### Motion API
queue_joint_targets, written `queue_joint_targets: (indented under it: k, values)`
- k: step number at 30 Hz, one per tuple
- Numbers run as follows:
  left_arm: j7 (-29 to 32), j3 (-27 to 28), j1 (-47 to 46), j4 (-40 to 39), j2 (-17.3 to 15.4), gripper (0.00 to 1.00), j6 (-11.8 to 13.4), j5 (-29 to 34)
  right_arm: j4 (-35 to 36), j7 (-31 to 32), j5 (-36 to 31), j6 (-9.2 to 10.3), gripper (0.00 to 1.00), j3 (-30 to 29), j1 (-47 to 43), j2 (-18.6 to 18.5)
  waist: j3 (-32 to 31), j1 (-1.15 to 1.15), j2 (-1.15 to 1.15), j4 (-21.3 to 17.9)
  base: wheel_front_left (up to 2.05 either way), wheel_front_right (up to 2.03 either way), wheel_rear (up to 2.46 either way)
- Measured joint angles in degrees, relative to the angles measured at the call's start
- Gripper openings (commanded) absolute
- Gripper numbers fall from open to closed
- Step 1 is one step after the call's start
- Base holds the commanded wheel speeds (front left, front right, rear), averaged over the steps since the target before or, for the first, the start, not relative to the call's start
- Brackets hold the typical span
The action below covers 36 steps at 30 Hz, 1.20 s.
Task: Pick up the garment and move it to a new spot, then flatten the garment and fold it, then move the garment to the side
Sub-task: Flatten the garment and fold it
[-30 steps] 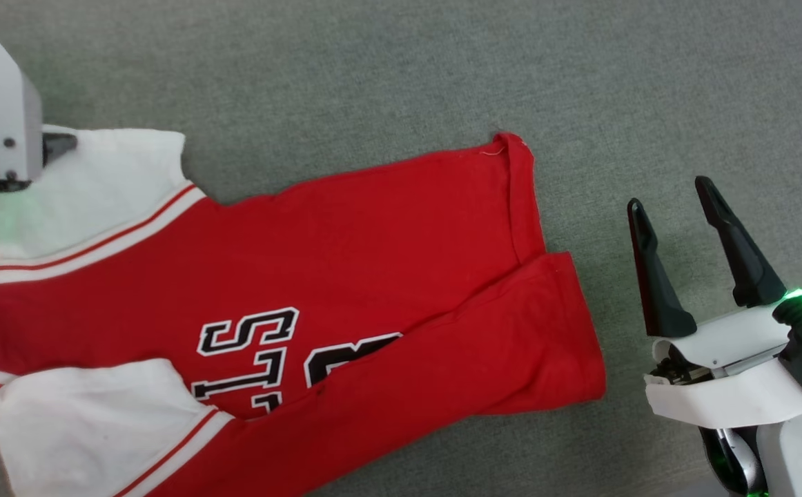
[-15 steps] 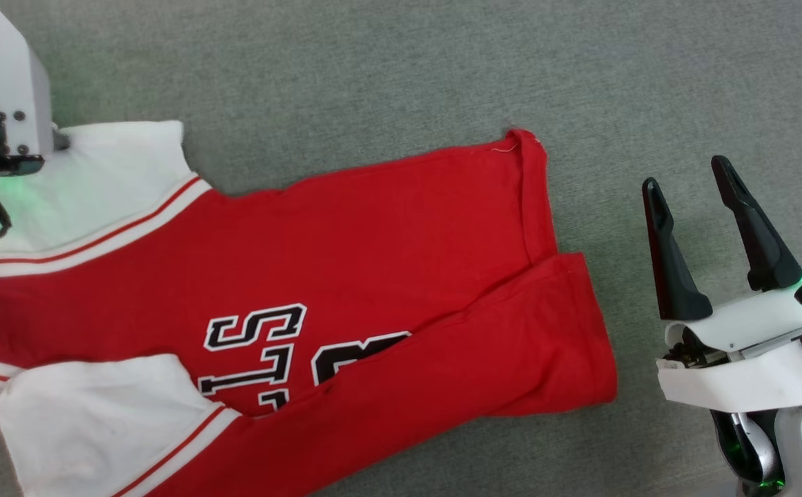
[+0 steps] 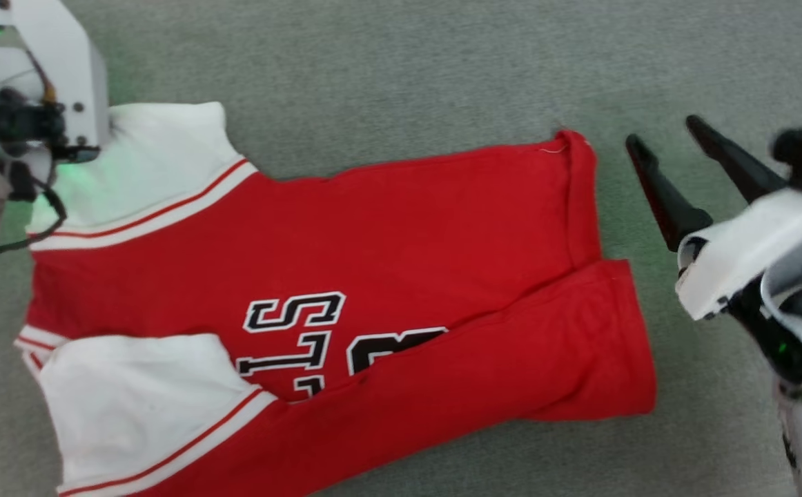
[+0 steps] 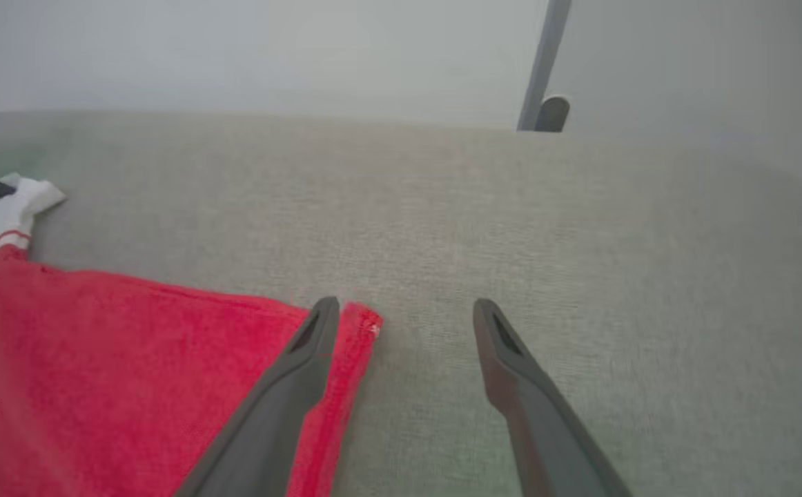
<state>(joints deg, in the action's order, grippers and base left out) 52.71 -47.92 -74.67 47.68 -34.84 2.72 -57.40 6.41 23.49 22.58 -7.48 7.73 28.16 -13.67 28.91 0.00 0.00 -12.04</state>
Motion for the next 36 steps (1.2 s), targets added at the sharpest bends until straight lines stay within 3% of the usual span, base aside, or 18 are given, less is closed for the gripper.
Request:
queue_joint_targets:
  k: [9,15,16,25,36]
  values:
    - [-1.58,-0.89,-2.04,2.4,5.24,0.0,-2.01,0.04,-10.77,25.38,3.92,-0.03,1.0,0.67,9.76,0.29,0.54,0.0,0.0,4.26,0.0,0.0,0.0]
    - [-2.92,-1.24,-3.51,4.54,7.92,0.0,-3.78,0.09,-14.55,35.54,4.12,-0.02,1.0,2.94,13.78,-1.41,1.38,0.0,0.0,6.58,0.0,0.0,0.0]
    - [-4.34,-1.26,-4.1,6.57,9.53,0.0,-4.79,-0.03,-15.62,40.05,4.14,-0.02,0.0,3.66,15.39,-2.61,1.66,0.0,0.0,7.68,0.0,0.0,0.0]
    - [-6.87,-0.66,-4.24,10.58,11.18,0.0,-6.11,-1.12,-16.46,39.79,4.16,-0.03,0.0,3.1,15.84,-3.12,0.08,0.0,0.0,8.28,0.0,0.0,0.0]
    - [-11.35,-0.31,-3.96,10.37,10.42,0.0,-8.35,-1.46,-15.39,31.63,6.14,-0.03,0.0,3.12,14.0,-5.87,-5.16,0.0,0.0,10.01,0.0,0.0,0.0]
